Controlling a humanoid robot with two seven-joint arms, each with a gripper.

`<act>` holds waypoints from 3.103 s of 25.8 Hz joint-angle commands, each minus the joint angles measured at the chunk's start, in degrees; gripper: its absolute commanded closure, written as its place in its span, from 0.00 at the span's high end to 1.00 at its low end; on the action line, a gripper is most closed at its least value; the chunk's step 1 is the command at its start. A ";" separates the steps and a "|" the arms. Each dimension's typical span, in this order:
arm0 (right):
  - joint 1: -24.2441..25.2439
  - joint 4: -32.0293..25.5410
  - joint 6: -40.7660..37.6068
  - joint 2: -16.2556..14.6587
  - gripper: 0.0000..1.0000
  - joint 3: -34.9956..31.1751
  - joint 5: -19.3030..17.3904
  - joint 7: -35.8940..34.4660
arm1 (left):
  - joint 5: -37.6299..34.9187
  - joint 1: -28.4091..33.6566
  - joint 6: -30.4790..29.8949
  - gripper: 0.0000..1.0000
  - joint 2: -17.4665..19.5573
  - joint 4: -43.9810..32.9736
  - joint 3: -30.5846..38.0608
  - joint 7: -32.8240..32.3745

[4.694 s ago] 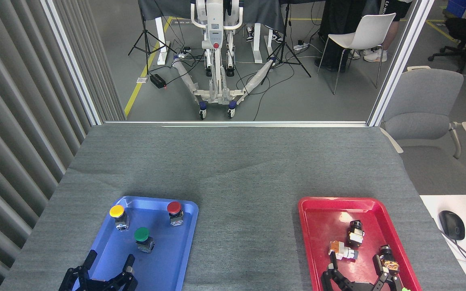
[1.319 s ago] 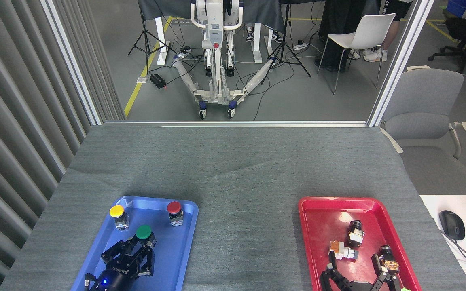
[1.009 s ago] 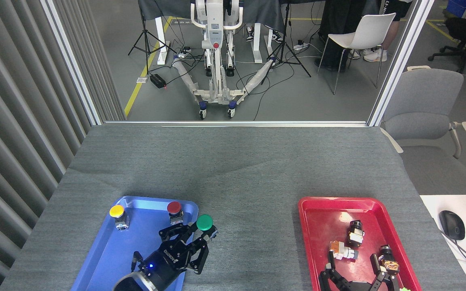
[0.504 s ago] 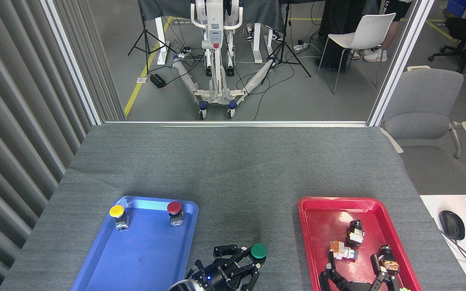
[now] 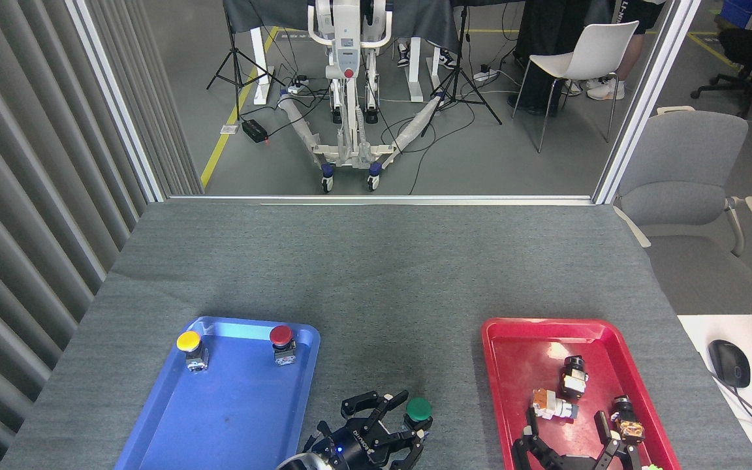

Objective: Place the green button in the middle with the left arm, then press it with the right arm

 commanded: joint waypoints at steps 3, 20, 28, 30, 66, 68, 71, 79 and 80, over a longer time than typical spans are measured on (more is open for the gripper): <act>0.00 0.16 -0.08 0.13 1.00 0.20 0.02 -0.01 | 0.56 0.67 0.70 0.98 -0.01 -2.55 0.33 0.07; -0.79 0.33 0.19 0.48 0.96 3.01 1.87 -0.01 | 8.47 22.20 24.17 0.98 1.75 -29.80 22.57 -0.54; -2.72 1.21 0.63 2.06 0.54 9.16 2.31 4.30 | 11.28 24.05 23.55 0.98 6.05 -30.24 24.77 -0.10; -3.60 1.65 1.42 2.41 0.39 11.01 2.40 4.74 | 11.28 25.28 23.55 0.98 6.41 -30.41 24.77 -0.02; -8.26 16.33 3.44 4.52 0.00 17.86 8.02 6.50 | 11.45 25.45 20.56 0.98 10.36 -31.11 23.10 -0.54; -8.26 16.86 3.44 4.61 0.00 17.86 8.02 6.50 | 11.45 25.45 20.47 0.99 10.36 -31.11 23.10 -0.54; -8.26 18.35 3.53 4.61 0.00 17.86 7.93 6.32 | 11.72 25.45 20.12 0.99 10.27 -31.11 23.01 -0.54; -8.35 13.96 5.90 4.43 0.56 17.86 7.41 5.88 | 11.89 25.45 18.36 0.99 10.18 -31.38 23.01 -0.46; -8.35 12.73 6.43 4.35 0.65 17.78 7.32 5.88 | 11.89 25.45 18.36 0.99 10.18 -31.38 23.01 -0.46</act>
